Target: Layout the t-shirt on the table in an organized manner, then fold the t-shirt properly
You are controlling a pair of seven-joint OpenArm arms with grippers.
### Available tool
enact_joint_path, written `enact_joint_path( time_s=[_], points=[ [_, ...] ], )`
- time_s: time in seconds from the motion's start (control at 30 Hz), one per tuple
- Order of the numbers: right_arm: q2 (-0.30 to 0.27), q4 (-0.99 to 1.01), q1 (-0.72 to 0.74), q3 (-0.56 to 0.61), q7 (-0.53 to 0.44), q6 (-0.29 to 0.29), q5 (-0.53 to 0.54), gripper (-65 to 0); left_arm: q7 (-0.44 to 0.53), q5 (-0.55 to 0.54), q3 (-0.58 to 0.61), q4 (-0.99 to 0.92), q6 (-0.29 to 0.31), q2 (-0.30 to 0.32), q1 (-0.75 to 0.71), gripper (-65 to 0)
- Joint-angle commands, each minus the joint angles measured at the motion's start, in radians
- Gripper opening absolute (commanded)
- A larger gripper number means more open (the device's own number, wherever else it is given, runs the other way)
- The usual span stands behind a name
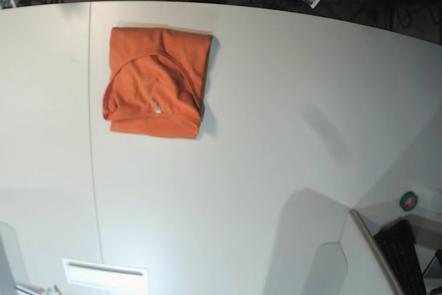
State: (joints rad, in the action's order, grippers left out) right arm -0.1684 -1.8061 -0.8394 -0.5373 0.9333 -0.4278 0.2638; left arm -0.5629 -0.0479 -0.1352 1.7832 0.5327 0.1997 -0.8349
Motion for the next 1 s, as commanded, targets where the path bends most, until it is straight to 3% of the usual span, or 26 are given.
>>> enact_joint_path(
  time_s=[0.0,0.1,0.2,0.27,0.4,0.5,0.6,0.67,0.77,0.97],
  points=[
    [-0.010,0.068,-0.013,0.042,-0.027,-0.004,0.001,-65.0,0.013,-0.007,0.021,-0.024,0.007,0.002,-0.001,-65.0],
    [-0.050,0.348,0.029,0.208,-0.204,-0.004,0.001,-65.0,0.014,-0.005,0.105,-0.179,0.007,0.017,0.042,-65.0],
    [-0.072,0.616,0.108,0.336,-0.310,-0.004,0.001,-65.0,0.020,-0.005,0.179,-0.379,0.004,0.017,0.121,-65.0],
    [-0.084,0.768,0.167,0.394,-0.380,-0.004,0.001,-65.0,0.086,-0.010,0.214,-0.530,-0.041,0.013,0.173,-65.0],
    [-0.098,1.061,0.294,0.520,-0.590,-0.003,0.001,-65.0,0.340,-0.005,0.288,-0.903,-0.178,-0.016,0.291,-65.0],
    [-0.098,1.347,0.432,0.658,-0.794,0.001,0.001,-65.0,0.619,-0.014,0.329,-1.242,-0.242,-0.019,0.408,-65.0],
    [-0.066,1.612,0.541,0.790,-1.018,0.001,0.001,-65.0,0.884,-0.014,0.334,-1.604,-0.250,-0.029,0.539,-65.0],
    [-0.044,1.692,0.562,0.885,-1.134,0.002,0.001,-65.0,0.993,-0.004,0.337,-1.756,-0.250,-0.042,0.601,-65.0],
    [-0.039,1.704,0.564,0.988,-1.203,0.004,0.009,-65.0,0.996,-0.004,0.337,-1.772,-0.250,-0.047,0.624,-65.0],
    [-0.033,1.701,0.569,0.991,-1.203,0.004,0.009,-65.0,0.943,-0.053,0.297,-1.686,-0.250,-0.047,0.621,-65.0]
  ],
)
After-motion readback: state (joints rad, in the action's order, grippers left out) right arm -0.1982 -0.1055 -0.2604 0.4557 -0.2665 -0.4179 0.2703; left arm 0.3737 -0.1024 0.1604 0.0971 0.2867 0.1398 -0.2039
